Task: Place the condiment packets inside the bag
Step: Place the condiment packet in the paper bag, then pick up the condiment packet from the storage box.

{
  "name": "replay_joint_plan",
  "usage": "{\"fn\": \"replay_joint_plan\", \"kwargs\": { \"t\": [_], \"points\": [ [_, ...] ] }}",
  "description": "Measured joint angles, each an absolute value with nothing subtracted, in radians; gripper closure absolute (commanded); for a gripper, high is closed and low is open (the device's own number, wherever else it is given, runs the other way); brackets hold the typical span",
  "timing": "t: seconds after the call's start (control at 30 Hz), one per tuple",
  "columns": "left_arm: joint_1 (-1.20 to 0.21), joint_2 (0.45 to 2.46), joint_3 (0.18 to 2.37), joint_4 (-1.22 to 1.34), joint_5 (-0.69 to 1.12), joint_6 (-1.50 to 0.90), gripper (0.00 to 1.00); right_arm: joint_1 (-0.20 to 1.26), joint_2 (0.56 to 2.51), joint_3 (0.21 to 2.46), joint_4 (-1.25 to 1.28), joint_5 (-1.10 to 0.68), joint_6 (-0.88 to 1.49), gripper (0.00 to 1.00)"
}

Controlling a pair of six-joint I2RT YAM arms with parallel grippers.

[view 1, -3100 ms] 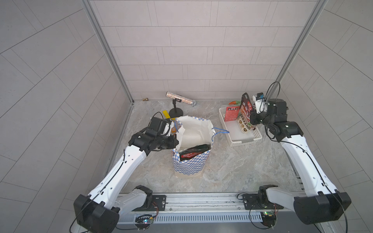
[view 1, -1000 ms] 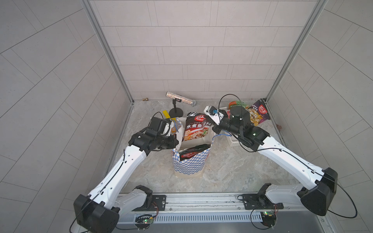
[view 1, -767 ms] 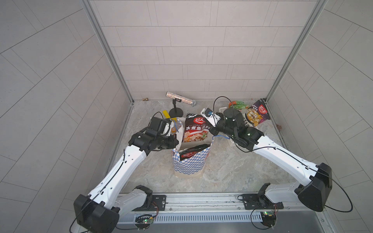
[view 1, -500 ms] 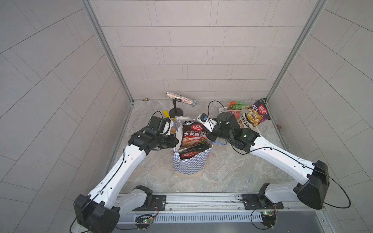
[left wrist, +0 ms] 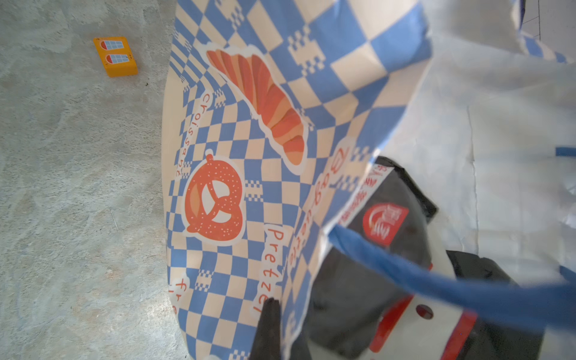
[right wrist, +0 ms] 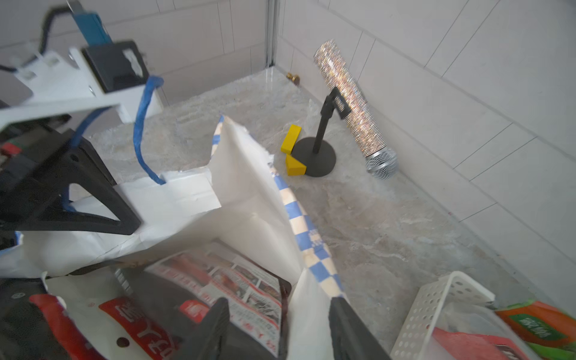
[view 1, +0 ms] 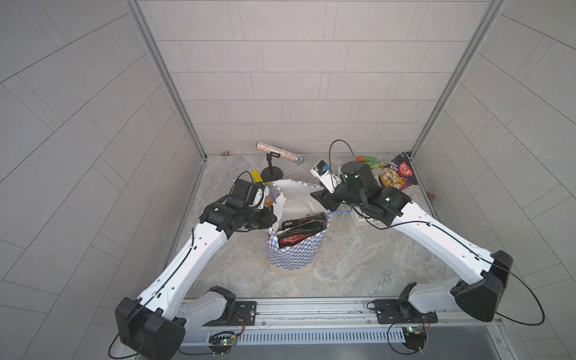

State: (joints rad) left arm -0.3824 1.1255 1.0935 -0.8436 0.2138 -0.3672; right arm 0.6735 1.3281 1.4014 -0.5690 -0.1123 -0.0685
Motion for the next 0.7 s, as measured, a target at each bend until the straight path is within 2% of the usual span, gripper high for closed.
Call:
{"fn": "replay_joint_plan", "kwargs": {
  "t": [0.1,0.23,0.37,0.53,0.7],
  "points": [
    [-0.382,1.126,1.093,-0.844,0.217,-0.366,1.0,0.471,1.245,1.4,-0.555,-0.152,0.02,0.14],
    [-0.382,1.127,1.093,-0.844,0.223,-0.366,1.0,0.105,1.202,1.377,-0.509,-0.18,0.135,0.1],
    [-0.382,1.127,1.093,-0.844,0.225,-0.366,1.0,-0.179,1.283,1.344,-0.471,-0.174,0.23,0.01],
    [-0.382,1.127,1.093,-0.844,0.225,-0.365,1.0,-0.355,1.509,1.318,-0.411,-0.221,0.313,0.0],
    [-0.382,1.127,1.093,-0.844,0.225,-0.364,1.0,-0.405,1.649,1.283,-0.366,-0.263,0.353,0.0]
  ]
}}
